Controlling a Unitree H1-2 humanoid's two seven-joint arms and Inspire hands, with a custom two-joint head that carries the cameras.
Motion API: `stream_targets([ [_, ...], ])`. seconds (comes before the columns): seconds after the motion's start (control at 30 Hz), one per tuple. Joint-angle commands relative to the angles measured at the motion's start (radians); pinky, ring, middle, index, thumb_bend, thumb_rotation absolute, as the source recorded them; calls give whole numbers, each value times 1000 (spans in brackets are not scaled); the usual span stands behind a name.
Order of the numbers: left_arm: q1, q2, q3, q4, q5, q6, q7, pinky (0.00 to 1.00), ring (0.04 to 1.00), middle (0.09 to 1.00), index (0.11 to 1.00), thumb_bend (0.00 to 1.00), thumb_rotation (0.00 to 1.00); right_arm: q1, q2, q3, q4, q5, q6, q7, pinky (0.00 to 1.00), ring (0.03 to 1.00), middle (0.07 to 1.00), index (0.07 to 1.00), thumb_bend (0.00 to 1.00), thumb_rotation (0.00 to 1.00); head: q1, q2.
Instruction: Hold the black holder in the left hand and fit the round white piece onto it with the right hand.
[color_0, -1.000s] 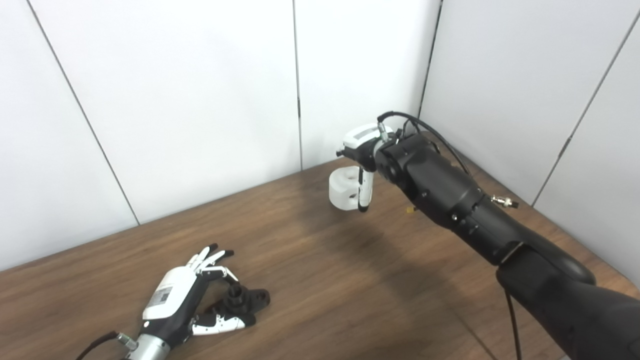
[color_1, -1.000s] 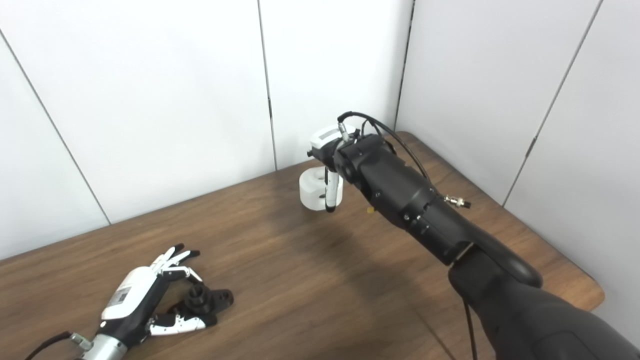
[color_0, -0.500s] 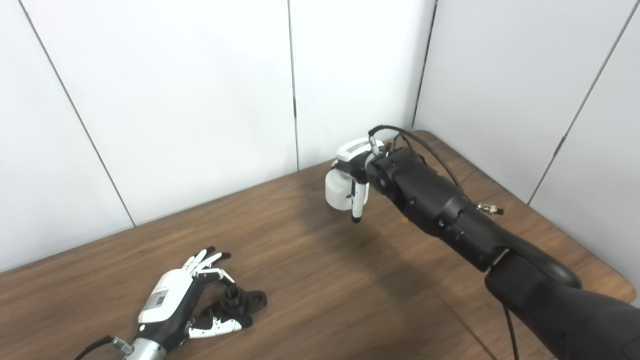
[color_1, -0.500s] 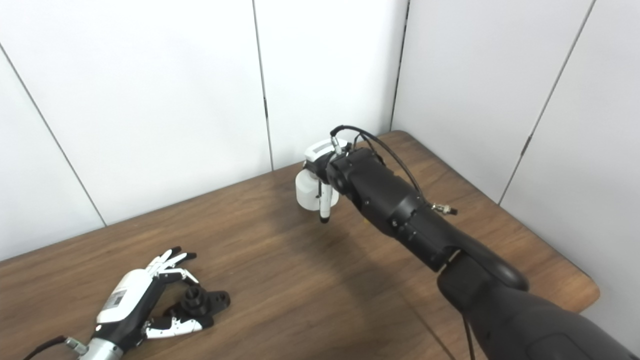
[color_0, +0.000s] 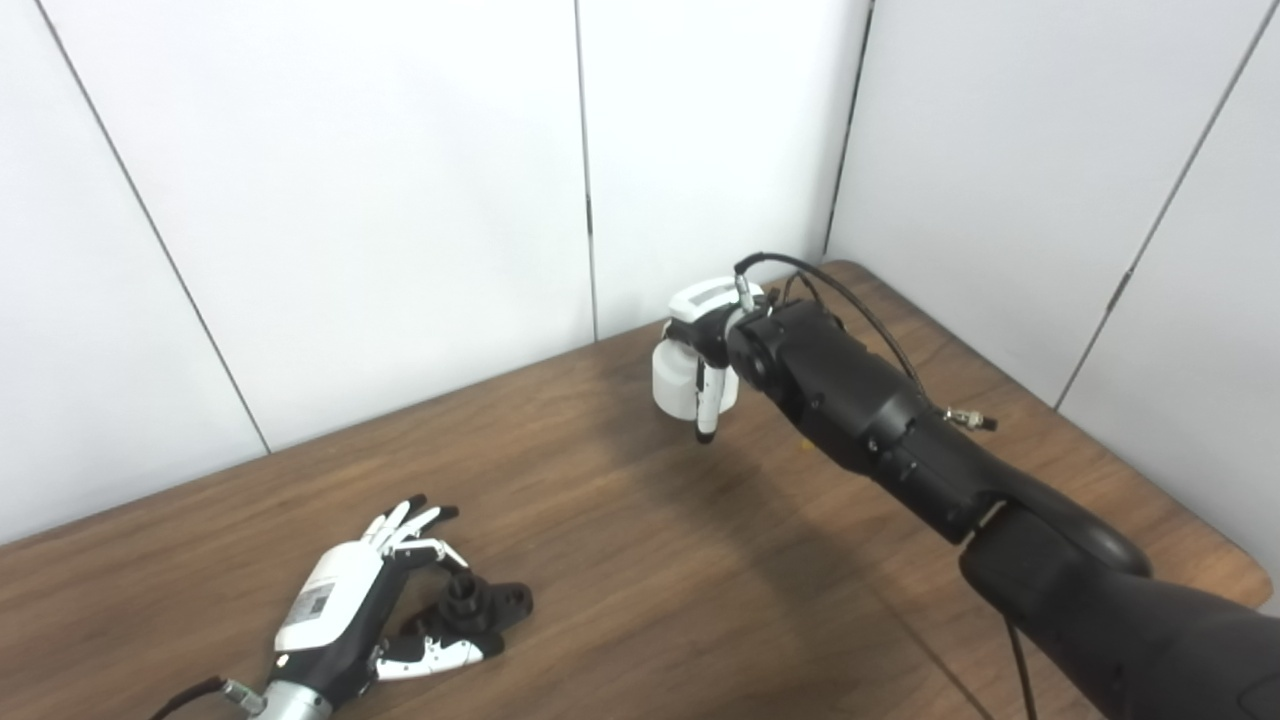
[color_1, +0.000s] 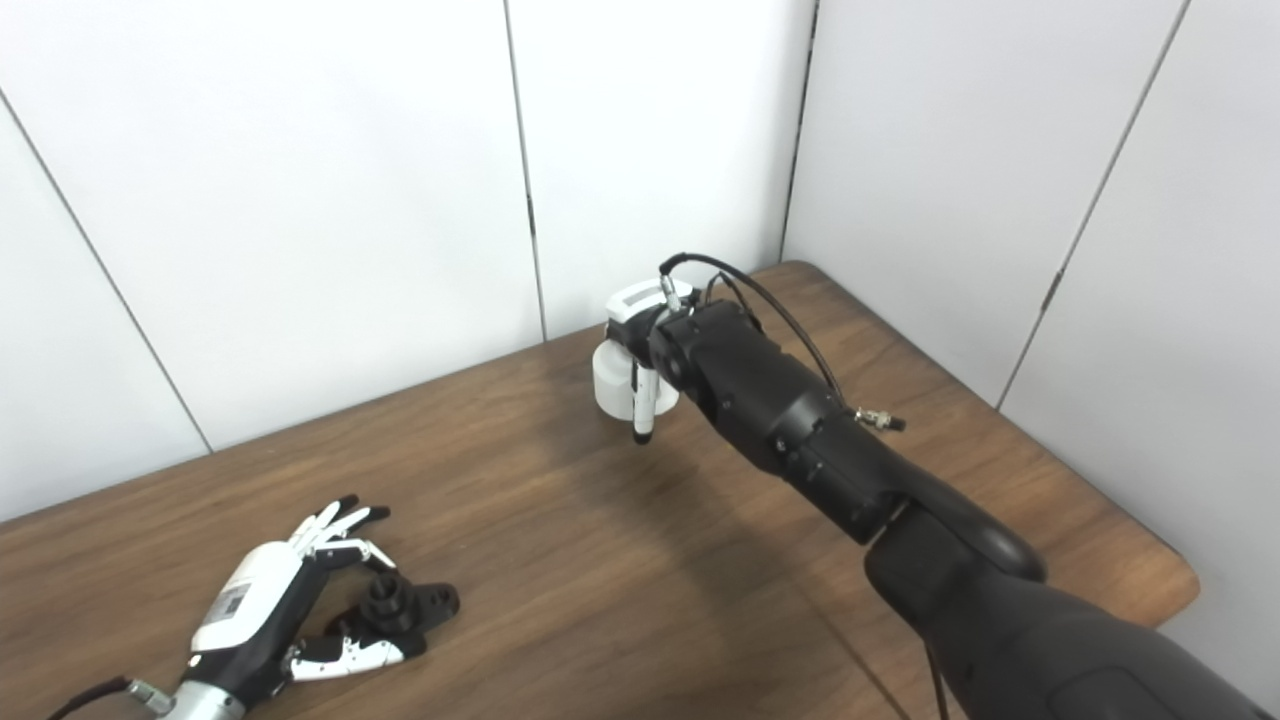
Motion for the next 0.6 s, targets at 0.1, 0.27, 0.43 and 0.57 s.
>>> stream_targets([
  [0.1,73,41,-26,50,45,45,-91,997,988,897,483,524,59,-26,-30,-8,-27,-2,-16,-81,791,872,895,748,853,268,-1,0],
  [0.27,69,42,-30,58,58,38,-84,986,982,897,483,524,60,-14,-36,-24,-28,4,-38,-186,701,809,833,699,820,205,-1,1],
  [0.43,69,42,-28,57,49,41,-93,991,985,900,483,524,59,16,-20,-82,-31,63,-76,-357,395,472,534,554,563,11,-1,1],
  [0.57,65,41,-27,62,48,38,-94,999,987,903,483,524,59,21,-16,-100,-31,96,-92,-405,345,414,506,490,521,0,-3,5],
])
